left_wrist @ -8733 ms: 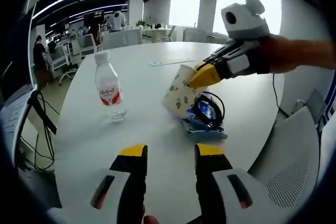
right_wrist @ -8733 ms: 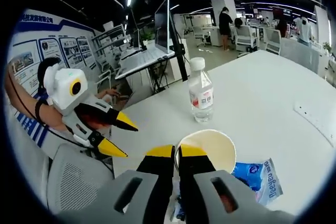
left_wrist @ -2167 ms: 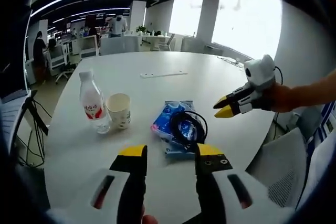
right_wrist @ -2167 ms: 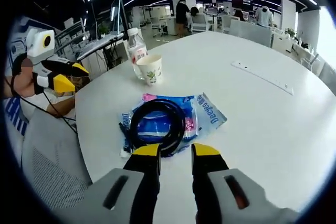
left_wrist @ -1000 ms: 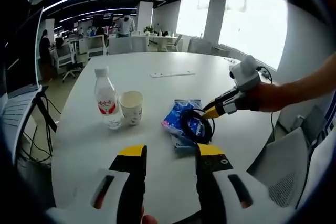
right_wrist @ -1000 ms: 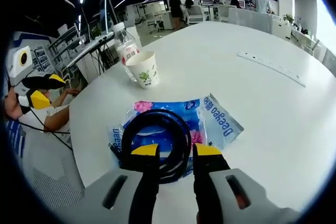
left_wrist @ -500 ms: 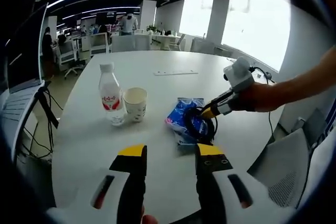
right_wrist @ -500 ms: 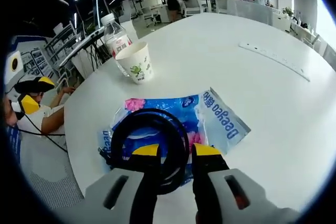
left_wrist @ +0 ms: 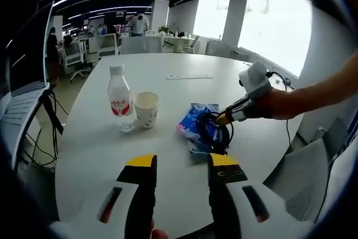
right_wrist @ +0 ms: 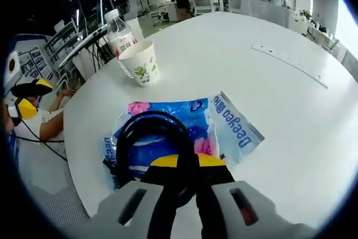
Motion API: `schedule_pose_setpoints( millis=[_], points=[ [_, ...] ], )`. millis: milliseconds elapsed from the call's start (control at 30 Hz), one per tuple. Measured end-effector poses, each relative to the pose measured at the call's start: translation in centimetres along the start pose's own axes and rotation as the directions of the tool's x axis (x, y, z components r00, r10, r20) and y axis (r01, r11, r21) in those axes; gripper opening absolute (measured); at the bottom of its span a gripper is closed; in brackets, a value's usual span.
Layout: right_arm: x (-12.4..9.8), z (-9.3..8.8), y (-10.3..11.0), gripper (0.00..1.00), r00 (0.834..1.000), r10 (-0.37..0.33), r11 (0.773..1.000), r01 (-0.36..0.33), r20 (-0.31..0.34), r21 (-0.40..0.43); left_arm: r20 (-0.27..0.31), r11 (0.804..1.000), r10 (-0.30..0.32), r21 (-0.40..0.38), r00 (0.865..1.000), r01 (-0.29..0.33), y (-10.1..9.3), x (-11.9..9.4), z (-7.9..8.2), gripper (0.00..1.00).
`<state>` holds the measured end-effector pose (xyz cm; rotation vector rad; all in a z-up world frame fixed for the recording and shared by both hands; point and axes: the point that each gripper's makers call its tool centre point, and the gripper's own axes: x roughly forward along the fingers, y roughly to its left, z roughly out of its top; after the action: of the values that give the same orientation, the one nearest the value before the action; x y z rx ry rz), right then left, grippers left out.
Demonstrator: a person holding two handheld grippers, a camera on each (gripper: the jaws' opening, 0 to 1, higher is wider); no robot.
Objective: Arrange the tabletop items into an orderly group along one side of the table until the central work area is clear of visible clutter.
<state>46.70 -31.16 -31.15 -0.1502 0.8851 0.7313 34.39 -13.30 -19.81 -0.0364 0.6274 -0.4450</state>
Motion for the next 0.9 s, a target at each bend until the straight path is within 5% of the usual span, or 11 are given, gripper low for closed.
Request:
schedule_pose_setpoints(
  millis=[900],
  points=[
    [-5.4, -0.4, 0.7, 0.04, 0.993, -0.021, 0.998, 0.014, 0.118, 0.057, 0.004, 0.998, -0.043, 0.046, 0.999, 0.043, -1.8, 0.5, 0.8, 0.35]
  ],
)
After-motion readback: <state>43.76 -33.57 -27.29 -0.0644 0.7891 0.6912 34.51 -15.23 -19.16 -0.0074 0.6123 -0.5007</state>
